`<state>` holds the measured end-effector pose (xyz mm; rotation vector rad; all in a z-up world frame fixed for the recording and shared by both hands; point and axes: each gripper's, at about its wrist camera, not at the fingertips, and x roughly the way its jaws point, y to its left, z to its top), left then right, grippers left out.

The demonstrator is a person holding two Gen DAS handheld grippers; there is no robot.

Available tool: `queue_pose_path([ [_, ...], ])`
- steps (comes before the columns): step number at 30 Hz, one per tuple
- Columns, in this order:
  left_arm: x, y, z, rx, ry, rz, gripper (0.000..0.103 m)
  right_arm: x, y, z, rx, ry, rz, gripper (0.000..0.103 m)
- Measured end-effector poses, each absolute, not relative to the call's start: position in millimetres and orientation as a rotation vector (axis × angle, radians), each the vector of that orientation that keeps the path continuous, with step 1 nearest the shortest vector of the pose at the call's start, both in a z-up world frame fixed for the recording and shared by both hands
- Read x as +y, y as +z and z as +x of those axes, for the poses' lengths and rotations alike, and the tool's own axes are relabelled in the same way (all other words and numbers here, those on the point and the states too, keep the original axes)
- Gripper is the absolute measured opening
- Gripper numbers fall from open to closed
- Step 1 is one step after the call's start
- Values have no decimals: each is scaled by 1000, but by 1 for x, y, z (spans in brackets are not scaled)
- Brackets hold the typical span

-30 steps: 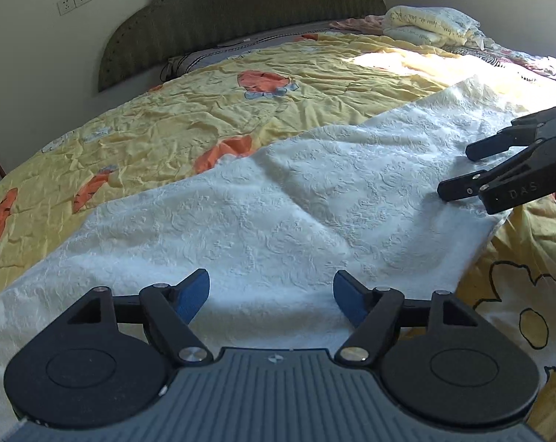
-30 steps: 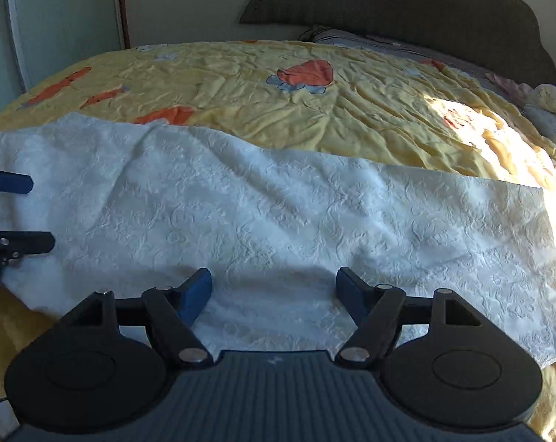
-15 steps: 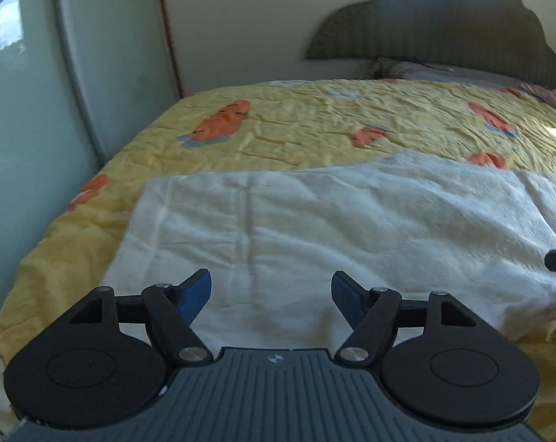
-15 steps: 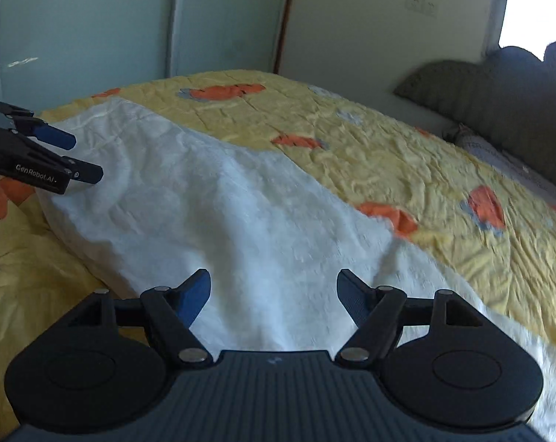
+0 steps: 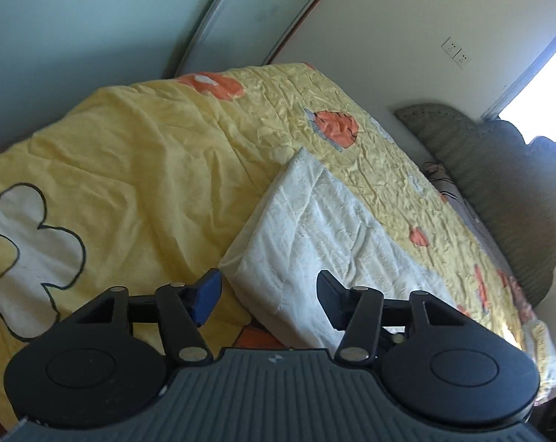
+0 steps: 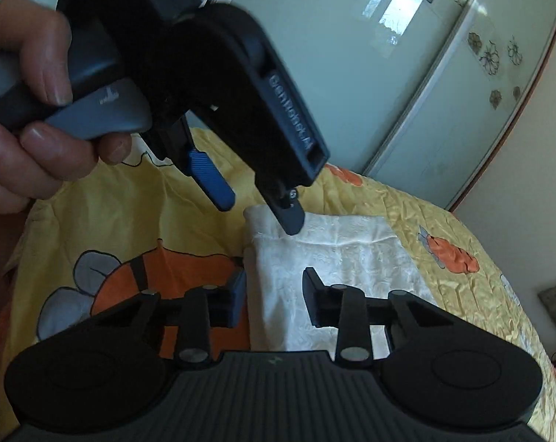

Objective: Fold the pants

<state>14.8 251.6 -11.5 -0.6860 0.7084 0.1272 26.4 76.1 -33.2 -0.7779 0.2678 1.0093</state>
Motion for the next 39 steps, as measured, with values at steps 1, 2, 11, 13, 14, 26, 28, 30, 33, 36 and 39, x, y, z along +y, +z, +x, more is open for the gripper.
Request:
queue_pose_path([
  [1,252,-13,16,713,117,-707,58,80,-37,28,271,1007,-796,32],
  [2,251,-15,17,718,126,-715,58,81,-39,30,279,1014,-793,30],
  [11,256,-17,16,693,159,-768,29,75,-35,48,361,1040,-658,12],
  [13,255,-14,14,690,154,-754,27,75,-35,51,389,1050,-646,12],
  [14,255,-12,13,684,155,-750,27,73,-35,52,387,1047,-632,12],
  [26,251,-24,22,699,86,-837,23,77,-32,54,378,1042,-585,7],
  [28,248,-24,22,689,115,-806,6,79,-34,55,376,1046,-576,5],
  [30,246,-24,19,668,141,-785,6,80,-32,57,386,1057,-553,5],
  [33,245,-21,14,633,184,-748,6,83,-30,60,388,1070,-531,6],
  [36,244,-24,20,669,199,-728,6,89,-39,58,411,1060,-574,6],
  [39,243,-27,21,684,223,-693,6,76,-35,55,441,1059,-534,8],
])
